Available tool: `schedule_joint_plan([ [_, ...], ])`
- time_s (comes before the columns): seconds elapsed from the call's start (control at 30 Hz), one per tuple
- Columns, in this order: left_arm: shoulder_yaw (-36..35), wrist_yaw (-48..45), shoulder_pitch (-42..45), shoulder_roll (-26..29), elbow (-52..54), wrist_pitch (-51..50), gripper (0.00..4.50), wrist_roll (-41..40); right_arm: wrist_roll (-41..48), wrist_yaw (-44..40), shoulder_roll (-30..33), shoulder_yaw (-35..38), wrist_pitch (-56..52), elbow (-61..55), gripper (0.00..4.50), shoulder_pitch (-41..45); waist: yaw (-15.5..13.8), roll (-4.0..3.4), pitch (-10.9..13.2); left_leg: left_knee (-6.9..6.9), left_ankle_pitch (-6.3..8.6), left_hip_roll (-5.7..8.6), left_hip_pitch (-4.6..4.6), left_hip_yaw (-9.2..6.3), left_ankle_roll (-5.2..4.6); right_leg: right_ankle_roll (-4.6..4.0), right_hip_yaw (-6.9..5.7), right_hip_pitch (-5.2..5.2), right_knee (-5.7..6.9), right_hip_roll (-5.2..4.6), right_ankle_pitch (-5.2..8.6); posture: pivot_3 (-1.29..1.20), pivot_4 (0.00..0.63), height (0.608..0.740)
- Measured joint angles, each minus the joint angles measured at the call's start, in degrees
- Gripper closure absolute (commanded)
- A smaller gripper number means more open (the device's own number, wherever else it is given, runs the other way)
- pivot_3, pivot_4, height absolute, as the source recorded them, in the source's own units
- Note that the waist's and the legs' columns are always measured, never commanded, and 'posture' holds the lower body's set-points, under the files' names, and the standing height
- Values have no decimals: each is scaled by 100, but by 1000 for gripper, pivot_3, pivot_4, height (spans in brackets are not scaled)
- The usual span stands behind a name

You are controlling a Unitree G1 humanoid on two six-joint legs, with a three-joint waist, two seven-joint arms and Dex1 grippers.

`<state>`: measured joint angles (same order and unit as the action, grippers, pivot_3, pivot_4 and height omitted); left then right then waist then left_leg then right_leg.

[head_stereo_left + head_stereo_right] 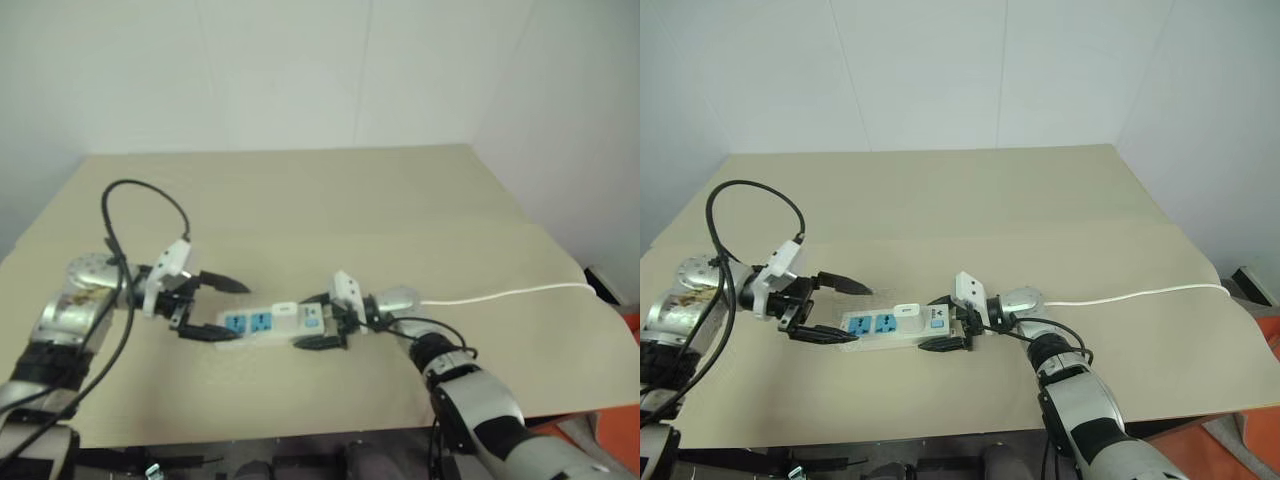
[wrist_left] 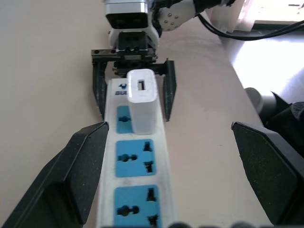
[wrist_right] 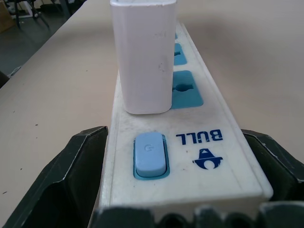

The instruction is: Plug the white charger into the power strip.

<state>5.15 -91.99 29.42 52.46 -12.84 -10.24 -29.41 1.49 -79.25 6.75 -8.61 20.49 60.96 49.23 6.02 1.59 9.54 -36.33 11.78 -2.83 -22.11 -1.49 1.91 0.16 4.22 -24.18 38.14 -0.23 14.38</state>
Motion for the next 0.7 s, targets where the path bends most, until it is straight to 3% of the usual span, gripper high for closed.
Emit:
schedule_joint_plan([
  [0.2, -633, 136, -459, 155, 394, -109, 0, -32, 166, -212, 344, 16, -114, -665, 32, -318, -76, 4, 35, -6, 0, 2, -21, 1, 0, 0, -4, -9, -6, -8, 0, 0, 150, 740],
  [0.4, -1181, 392, -1072, 260, 789, -263, 0, -71, 561, -302, 1085, 128, -609, -2024, 32, -781, -165, 5, 64, -11, 0, 3, -27, 3, 0, 0, -4, -15, -7, -13, 0, 0, 150, 740],
  [0.7, -2672, 1081, -3032, 581, 1909, -1229, 0, -397, 1144, -107, 2177, 500, -1683, -3864, 32, -1847, -205, 12, 117, -8, 0, -1, -27, 10, 0, -2, -2, -21, -9, -16, 1, 0, 150, 740],
])
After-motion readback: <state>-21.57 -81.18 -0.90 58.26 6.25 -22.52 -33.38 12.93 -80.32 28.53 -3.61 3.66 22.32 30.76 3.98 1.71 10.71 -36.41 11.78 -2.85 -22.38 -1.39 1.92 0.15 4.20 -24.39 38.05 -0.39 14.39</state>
